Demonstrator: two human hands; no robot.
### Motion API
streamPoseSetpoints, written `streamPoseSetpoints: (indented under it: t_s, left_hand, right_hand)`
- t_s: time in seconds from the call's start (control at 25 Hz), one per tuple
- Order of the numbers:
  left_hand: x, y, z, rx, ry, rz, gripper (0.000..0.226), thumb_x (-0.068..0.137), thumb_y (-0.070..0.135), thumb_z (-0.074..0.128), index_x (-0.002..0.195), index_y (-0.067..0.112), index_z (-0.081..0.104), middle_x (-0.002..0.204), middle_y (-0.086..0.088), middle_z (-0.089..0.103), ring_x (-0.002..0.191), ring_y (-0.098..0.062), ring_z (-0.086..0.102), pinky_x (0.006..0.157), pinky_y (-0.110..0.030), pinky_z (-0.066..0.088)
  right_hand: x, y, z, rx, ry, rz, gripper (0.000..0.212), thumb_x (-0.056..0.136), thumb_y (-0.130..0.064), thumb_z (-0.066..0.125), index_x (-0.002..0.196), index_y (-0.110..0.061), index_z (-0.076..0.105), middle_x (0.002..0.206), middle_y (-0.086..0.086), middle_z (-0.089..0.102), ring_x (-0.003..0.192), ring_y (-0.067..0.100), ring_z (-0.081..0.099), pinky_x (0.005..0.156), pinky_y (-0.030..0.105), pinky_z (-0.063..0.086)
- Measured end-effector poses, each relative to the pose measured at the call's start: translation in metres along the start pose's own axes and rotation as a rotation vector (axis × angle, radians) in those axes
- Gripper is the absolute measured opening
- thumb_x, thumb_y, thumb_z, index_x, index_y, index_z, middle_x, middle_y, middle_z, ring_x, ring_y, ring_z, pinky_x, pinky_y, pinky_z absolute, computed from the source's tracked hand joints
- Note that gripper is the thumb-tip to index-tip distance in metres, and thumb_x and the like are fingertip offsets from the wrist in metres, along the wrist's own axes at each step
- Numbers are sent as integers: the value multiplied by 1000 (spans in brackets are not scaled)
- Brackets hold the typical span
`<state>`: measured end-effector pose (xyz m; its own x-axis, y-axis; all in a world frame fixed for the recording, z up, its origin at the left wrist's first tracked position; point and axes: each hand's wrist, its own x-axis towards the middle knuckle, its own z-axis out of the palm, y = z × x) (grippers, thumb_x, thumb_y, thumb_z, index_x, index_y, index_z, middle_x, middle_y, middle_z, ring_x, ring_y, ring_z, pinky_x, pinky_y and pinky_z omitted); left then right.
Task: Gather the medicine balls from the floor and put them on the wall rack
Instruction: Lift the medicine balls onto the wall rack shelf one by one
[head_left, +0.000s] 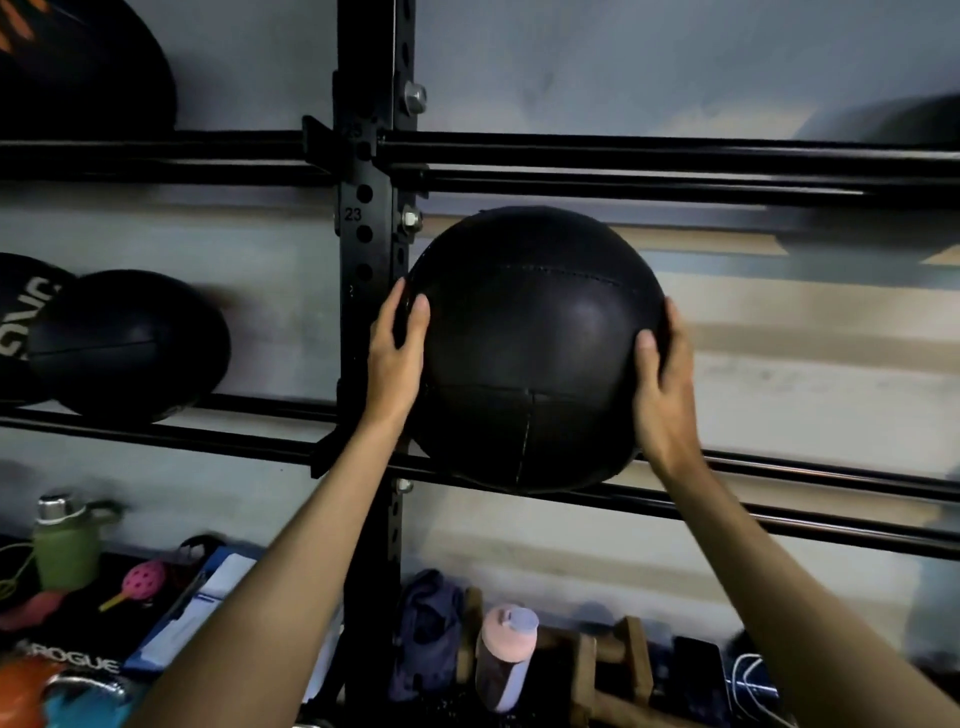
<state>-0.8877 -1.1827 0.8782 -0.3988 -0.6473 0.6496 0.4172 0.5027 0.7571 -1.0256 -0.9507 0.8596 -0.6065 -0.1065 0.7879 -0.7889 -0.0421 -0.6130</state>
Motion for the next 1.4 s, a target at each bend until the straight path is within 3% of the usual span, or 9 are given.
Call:
streamPoseSetpoints:
  t_s: [0.16, 0.28, 0.4, 0.52, 0.68, 0.84, 1.08, 1.28, 1.4]
  left_hand:
    - [20, -6, 11, -14, 13, -82, 58, 95, 63, 45, 148, 37, 41, 156, 2, 37, 142, -16, 36, 114, -30, 31]
    - [10, -15, 17, -11, 103, -51, 53, 102, 53, 40, 149, 28, 43, 152, 0, 43, 139, -15, 40, 109, -21, 31]
    - [-36, -33, 21, 33, 281, -48, 48, 103, 45, 41, 142, 17, 48, 141, -7, 51, 131, -20, 48, 108, -26, 37]
    - [-118, -72, 30, 89, 321, 10, 34, 95, 33, 53, 123, 12, 54, 118, -10, 59, 104, -26, 61, 92, -44, 52]
    - [-258, -115, 55, 201, 39, -63, 19, 85, 9, 58, 103, 14, 58, 95, -2, 66, 80, -20, 63, 74, -39, 54]
    - [-376, -155, 74, 370, -347, -205, 13, 86, 13, 58, 97, 19, 60, 77, 3, 65, 68, -24, 64, 60, -40, 51]
    - [-535, -205, 87, 616, -897, -483, 10, 88, 16, 59, 97, 18, 62, 90, -8, 72, 90, -34, 67, 70, -41, 50]
    - [-646, -224, 86, 788, -1431, -755, 12, 96, 24, 55, 102, 17, 62, 105, -8, 70, 98, -30, 65, 80, -38, 52]
    - [-704, -228, 85, 789, -1581, -982, 18, 100, 23, 52, 108, 10, 61, 99, -11, 67, 72, -23, 64, 58, -31, 52]
  right_hand:
    - [-14, 5, 5, -140, -88, 68, 66, 101, -60, 32, 159, -38, 8, 167, -8, 10, 153, 11, 10, 126, 41, 12]
    - [-14, 1, -3, -153, -128, 75, 67, 101, -58, 35, 159, -34, 10, 167, -7, 11, 153, 11, 12, 125, 39, 14]
    - [-34, 0, -15, -151, -85, 90, 59, 102, -42, 47, 155, -26, 28, 158, 0, 33, 145, 13, 32, 119, 34, 31]
    - [-95, 12, -33, -246, -26, 83, 30, 98, -23, 50, 127, -17, 57, 124, 4, 60, 113, 19, 59, 95, 38, 52]
    - [-225, 49, -72, -368, -139, 190, 19, 94, -13, 51, 105, -11, 66, 101, 5, 68, 91, 19, 64, 78, 30, 51]
    - [-361, 103, -124, -543, -315, 507, 22, 91, -23, 49, 100, -13, 66, 96, 7, 69, 90, 26, 66, 78, 41, 54]
    - [-513, 131, -208, -675, -451, 1049, 17, 93, -21, 50, 97, -12, 64, 96, 12, 70, 91, 34, 66, 74, 43, 54]
    - [-599, 142, -271, -708, -463, 1398, 19, 96, -22, 51, 103, -10, 63, 104, 14, 70, 101, 38, 64, 81, 43, 51]
    - [-643, 153, -310, -722, -546, 1527, 24, 98, -22, 49, 106, -4, 63, 107, 19, 69, 104, 42, 63, 86, 46, 51]
